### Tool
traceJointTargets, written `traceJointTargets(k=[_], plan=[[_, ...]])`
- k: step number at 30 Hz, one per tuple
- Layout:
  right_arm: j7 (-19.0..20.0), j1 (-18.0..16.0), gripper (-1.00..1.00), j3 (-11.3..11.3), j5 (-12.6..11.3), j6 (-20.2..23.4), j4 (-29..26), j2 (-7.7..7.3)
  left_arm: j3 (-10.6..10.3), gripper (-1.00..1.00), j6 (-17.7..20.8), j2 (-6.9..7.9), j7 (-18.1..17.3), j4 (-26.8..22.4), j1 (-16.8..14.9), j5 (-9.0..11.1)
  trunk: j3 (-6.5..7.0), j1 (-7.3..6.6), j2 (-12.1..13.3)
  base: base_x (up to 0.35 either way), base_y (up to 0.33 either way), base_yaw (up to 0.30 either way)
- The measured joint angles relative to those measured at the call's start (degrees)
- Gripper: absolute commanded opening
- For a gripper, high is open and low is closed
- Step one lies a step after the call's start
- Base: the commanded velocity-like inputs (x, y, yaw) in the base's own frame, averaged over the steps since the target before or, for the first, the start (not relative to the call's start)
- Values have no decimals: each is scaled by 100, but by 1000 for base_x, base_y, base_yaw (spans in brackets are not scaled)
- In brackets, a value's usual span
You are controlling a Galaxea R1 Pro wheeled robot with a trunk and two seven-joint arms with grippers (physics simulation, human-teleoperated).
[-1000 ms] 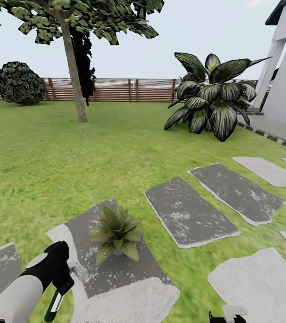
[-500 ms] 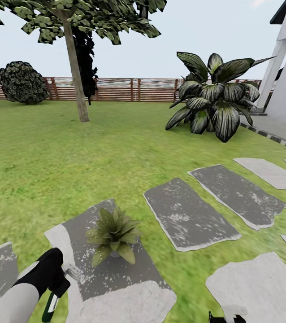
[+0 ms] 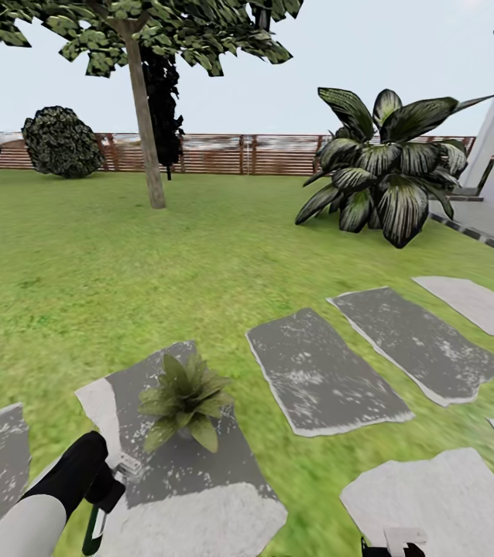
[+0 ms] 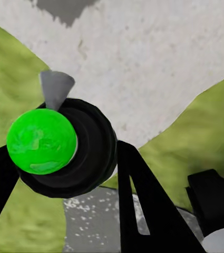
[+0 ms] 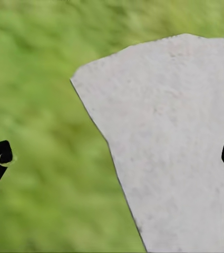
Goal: Pick up the pesticide atomizer in the garden and spray insectifuge to fully cover both potted plants in the garden.
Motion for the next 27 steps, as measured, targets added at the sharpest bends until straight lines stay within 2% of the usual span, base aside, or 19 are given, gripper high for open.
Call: traceJointTargets(k=[6, 22, 27], plan=[[0, 1, 100, 0, 0, 1, -1, 0, 16, -100, 5, -14, 1, -2, 0, 72, -13, -2, 0, 67, -273, 220], [9, 3, 100, 0, 6, -7, 0, -9, 22, -100, 5, -20, 2, -18, -2, 81, -15, -3, 0, 174, -262, 10], [9, 2, 100, 0, 2, -7, 0, 6, 25, -100, 6, -19, 0, -30, 0, 84, -15, -2, 0, 146, -257, 192]])
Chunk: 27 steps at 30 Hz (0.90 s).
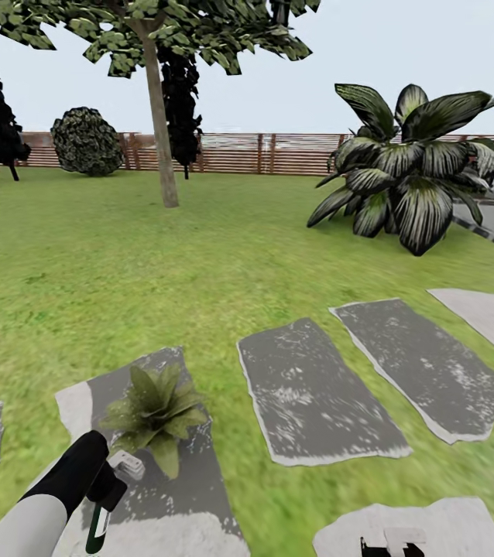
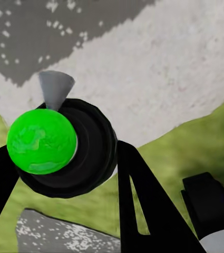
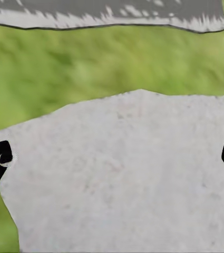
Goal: Pick up the pesticide atomizer in the garden and spray insectifuge to fully cover both potted plants in the garden.
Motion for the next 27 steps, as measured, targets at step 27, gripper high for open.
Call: traceJointTargets(k=[27], plan=[[2, 2, 100, -1, -2, 5, 6, -17, -635, -100, 958, -80, -1741, 97, -989, -585, 0, 1, 0, 6, -49, 217]])
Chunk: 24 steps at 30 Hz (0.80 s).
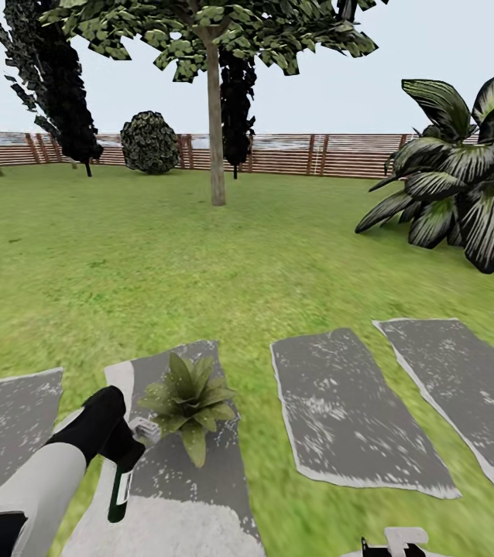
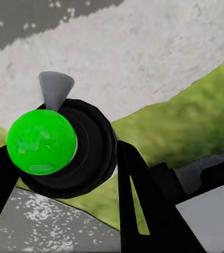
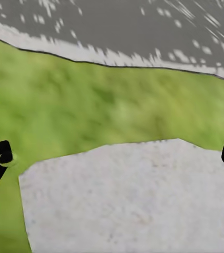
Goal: Pick up the pesticide atomizer in the garden and spray insectifuge to fully cover both potted plants in the garden.
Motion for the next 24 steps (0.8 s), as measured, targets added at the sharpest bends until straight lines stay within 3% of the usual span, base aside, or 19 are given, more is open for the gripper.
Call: traceJointTargets(k=[1, 2, 4, 11, 17, 24], plan=[[0, 0, 100, 0, 0, -2, 1, -3, -32, -100, 0, -4, -147, 1, -57, -152, 0, 0, 0, 0, 0, 0], [0, 0, 100, 0, 1, -3, 1, -6, -68, -100, -5, -34, -378, -2, -110, -575, 0, 0, 0, 0, 0, 0], [0, 0, 100, 0, 3, 0, 1, -4, -89, -100, -2, -23, -522, 0, -119, -705, 0, 0, 0, 36, 0, 0], [-1, 0, 100, 0, 0, 4, -2, 2, -112, -100, -15, 16, -623, 7, -43, -781, 0, -3, 0, 275, -59, 23], [-2, -2, 100, 0, 0, 3, -4, 2, -113, -100, -10, 27, -625, 2, -23, -788, 0, -2, 0, 231, -234, 242], [-3, -2, 100, 0, 0, 3, -3, 2, -113, -100, -6, 42, -619, -23, -31, -790, 0, 0, 0, 43, -305, 273]])
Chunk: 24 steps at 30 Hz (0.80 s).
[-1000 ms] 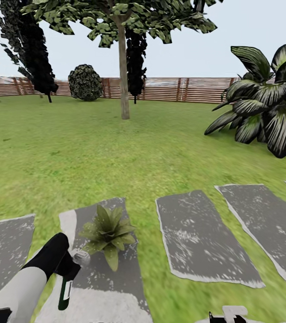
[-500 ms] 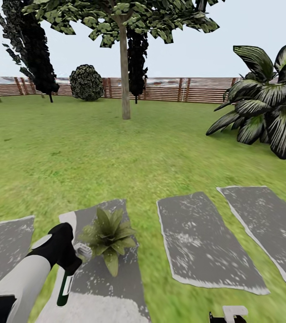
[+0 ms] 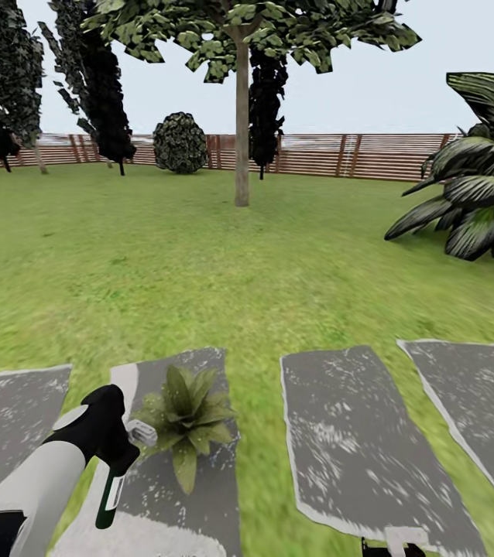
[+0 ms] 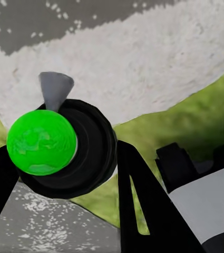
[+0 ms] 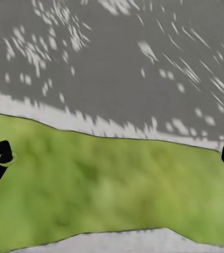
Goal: Pick up the pesticide atomizer in the garden and spray insectifuge to fully cover both potted plants in the garden.
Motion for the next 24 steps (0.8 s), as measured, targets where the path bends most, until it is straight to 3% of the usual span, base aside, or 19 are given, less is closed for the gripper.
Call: traceJointTargets(k=[2, 6, 11, 17, 21, 24], plan=[[0, 0, 100, 0, 1, 0, 2, 0, 0, -100, -1, 1, 1, 7, 0, -42, 0, 0, 0, 30, -311, 272], [0, 1, 100, 0, 0, 0, -3, 0, 9, -100, 87, -3, -4, 20, -2, -321, 0, -2, 0, 177, -269, 88], [1, 2, 100, 0, 0, 1, -5, 0, 7, -100, 139, -17, -5, 22, 0, -374, 0, -3, 0, 296, -150, 12], [2, 2, 100, -1, 0, 2, -5, 0, 4, -100, 128, 3, -10, 28, 3, -370, 0, 0, 0, 124, -30, 229], [2, 2, 100, -1, 0, 2, -5, 0, 6, -100, 101, 184, -26, 30, -52, -429, 0, 0, 0, 6, -1, 275], [2, 2, 100, -1, 0, 2, -5, 0, 3, -100, 78, 258, -248, 30, -72, -530, 0, 0, 0, 1, 0, 277]])
